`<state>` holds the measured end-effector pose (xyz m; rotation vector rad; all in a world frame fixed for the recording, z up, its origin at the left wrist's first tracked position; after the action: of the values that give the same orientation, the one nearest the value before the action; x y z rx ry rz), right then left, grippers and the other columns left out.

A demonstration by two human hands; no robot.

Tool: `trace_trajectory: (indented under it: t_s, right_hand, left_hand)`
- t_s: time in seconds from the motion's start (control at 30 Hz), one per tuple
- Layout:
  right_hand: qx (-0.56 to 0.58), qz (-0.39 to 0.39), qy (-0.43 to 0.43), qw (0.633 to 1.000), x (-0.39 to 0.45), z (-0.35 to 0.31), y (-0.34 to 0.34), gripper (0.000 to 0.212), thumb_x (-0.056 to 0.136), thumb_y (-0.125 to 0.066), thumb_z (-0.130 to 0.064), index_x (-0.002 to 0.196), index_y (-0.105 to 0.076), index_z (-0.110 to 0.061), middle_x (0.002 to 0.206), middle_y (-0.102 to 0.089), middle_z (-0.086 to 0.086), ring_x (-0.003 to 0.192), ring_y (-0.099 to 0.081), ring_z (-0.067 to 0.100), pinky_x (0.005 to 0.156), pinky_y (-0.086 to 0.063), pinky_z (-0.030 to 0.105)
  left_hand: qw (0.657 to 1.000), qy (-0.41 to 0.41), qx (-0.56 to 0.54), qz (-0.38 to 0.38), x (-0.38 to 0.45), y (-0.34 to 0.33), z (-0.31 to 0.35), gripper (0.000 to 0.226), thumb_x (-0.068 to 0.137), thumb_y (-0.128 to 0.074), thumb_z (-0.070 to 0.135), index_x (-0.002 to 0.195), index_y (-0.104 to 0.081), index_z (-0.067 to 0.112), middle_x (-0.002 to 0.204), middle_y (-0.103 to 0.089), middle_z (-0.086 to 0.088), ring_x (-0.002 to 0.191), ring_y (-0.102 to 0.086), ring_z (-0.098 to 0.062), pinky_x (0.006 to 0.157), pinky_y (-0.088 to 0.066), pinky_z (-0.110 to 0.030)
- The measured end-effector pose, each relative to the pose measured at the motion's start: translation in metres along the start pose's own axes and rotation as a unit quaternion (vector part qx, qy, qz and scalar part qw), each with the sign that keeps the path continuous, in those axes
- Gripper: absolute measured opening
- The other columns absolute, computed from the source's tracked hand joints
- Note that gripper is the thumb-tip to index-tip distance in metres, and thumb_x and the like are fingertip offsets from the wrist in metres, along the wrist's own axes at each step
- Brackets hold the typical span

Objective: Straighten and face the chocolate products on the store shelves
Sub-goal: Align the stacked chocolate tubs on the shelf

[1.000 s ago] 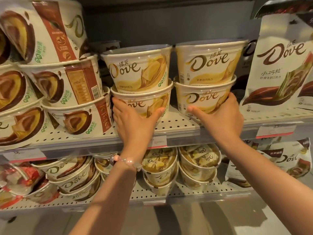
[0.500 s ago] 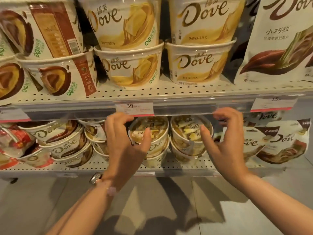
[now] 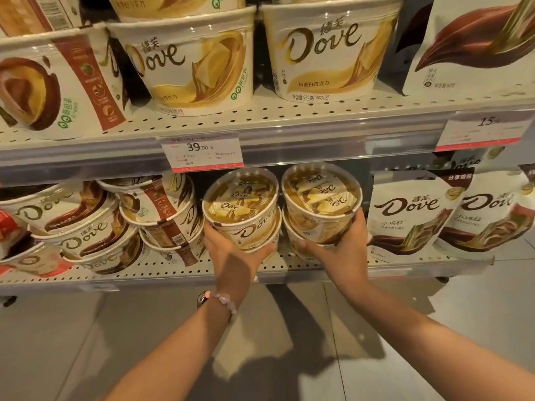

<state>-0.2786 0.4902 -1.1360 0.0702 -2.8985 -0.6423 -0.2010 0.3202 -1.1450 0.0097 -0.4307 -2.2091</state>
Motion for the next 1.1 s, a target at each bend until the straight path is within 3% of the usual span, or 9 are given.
trace_trajectory:
  t_s: [0.13,0.3,0.4,0.57,0.67,0.8,0.93,1.03,1.1]
  right_hand:
    - [0.020,0.006,-0.002,1.000,0.007,0.005,-0.006,0.110,0.050,-0.091,-0.030,0.140,-0.028,-0.019,0.136,-0.042,0.000,0.128,-0.038,0.016,0.103,-0.038,0.033]
    - [0.003,-0.008,-0.010,1.000,0.015,0.011,0.003,0.091,0.055,-0.089,-0.030,0.129,-0.038,-0.020,0.126,-0.053,-0.002,0.119,-0.049,0.017,0.091,-0.044,0.031]
    - [0.001,-0.024,-0.012,1.000,0.020,0.015,0.006,0.086,0.056,-0.088,-0.029,0.128,-0.040,-0.020,0.124,-0.055,-0.002,0.117,-0.051,0.016,0.092,-0.048,0.035]
    - [0.023,-0.062,0.006,0.998,0.025,0.021,0.014,0.079,0.058,-0.087,-0.026,0.123,-0.042,-0.025,0.120,-0.055,-0.008,0.114,-0.051,0.012,0.091,-0.048,0.030]
    - [0.041,-0.076,0.031,0.996,0.019,0.017,0.012,0.079,0.060,-0.086,-0.024,0.124,-0.040,-0.026,0.121,-0.053,-0.006,0.116,-0.049,0.011,0.096,-0.048,0.036]
    - [0.052,-0.046,0.049,0.996,0.009,0.012,0.002,0.104,0.048,-0.092,-0.029,0.133,-0.033,-0.018,0.131,-0.047,-0.001,0.124,-0.044,0.014,0.102,-0.043,0.034]
    - [0.024,-0.042,0.001,0.999,0.012,0.015,-0.007,0.127,0.044,-0.093,-0.031,0.144,-0.018,-0.011,0.144,-0.036,0.006,0.135,-0.033,0.021,0.107,-0.037,0.044]
    - [0.028,-0.052,-0.034,0.998,0.013,0.021,-0.008,0.124,0.044,-0.093,-0.035,0.143,-0.022,-0.013,0.143,-0.040,0.005,0.132,-0.038,0.021,0.105,-0.040,0.045]
    - [0.021,-0.051,-0.033,0.998,0.014,0.023,-0.004,0.113,0.043,-0.092,-0.037,0.137,-0.033,-0.016,0.134,-0.048,0.002,0.125,-0.045,0.019,0.100,-0.044,0.044]
  left_hand:
    - [0.999,-0.029,0.046,0.007,0.005,-0.003,-0.008,0.127,0.039,-0.094,0.029,0.140,-0.021,0.006,0.139,-0.036,-0.011,0.130,-0.035,-0.021,0.110,-0.031,-0.035]
    - [0.997,0.007,-0.028,-0.075,0.014,0.009,-0.011,0.115,0.037,-0.091,0.041,0.133,-0.034,0.016,0.130,-0.050,-0.003,0.121,-0.050,-0.015,0.102,-0.044,-0.039]
    - [0.997,0.002,0.013,-0.079,0.019,0.019,-0.014,0.110,0.034,-0.092,0.039,0.129,-0.037,0.023,0.123,-0.056,0.005,0.114,-0.055,-0.011,0.090,-0.049,-0.026]
    - [0.993,0.005,0.054,-0.109,0.032,0.036,-0.018,0.106,0.040,-0.093,0.032,0.128,-0.035,0.028,0.114,-0.055,0.015,0.109,-0.053,-0.009,0.088,-0.043,-0.023]
    - [0.990,-0.010,0.060,-0.128,0.029,0.034,-0.014,0.106,0.045,-0.093,0.025,0.132,-0.032,0.026,0.117,-0.054,0.015,0.109,-0.051,-0.006,0.088,-0.041,-0.019]
    - [0.999,0.016,-0.022,-0.045,0.008,0.019,-0.015,0.103,0.050,-0.089,0.008,0.133,-0.031,0.028,0.131,-0.048,0.003,0.119,-0.049,-0.009,0.102,-0.042,-0.032]
    - [0.992,0.093,-0.071,0.042,-0.008,0.004,-0.014,0.112,0.050,-0.091,0.015,0.141,-0.025,0.018,0.138,-0.040,-0.005,0.124,-0.045,-0.020,0.105,-0.039,-0.037]
    - [0.988,0.130,-0.077,0.039,-0.003,0.000,-0.012,0.090,0.058,-0.088,0.026,0.131,-0.039,0.008,0.125,-0.056,-0.009,0.109,-0.057,-0.020,0.093,-0.049,-0.037]
    - [0.977,0.178,-0.110,0.042,0.003,-0.001,-0.011,0.082,0.060,-0.088,0.023,0.126,-0.042,0.007,0.124,-0.058,-0.010,0.109,-0.057,-0.020,0.096,-0.047,-0.036]
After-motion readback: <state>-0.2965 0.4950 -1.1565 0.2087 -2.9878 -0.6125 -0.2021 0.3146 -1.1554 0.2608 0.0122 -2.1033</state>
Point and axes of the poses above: each hand's wrist, its own x-axis towards the middle knuckle, its own y-axis out of the back of the hand, z = x × y, the point moved 1 cm from there along x, towards the middle knuckle
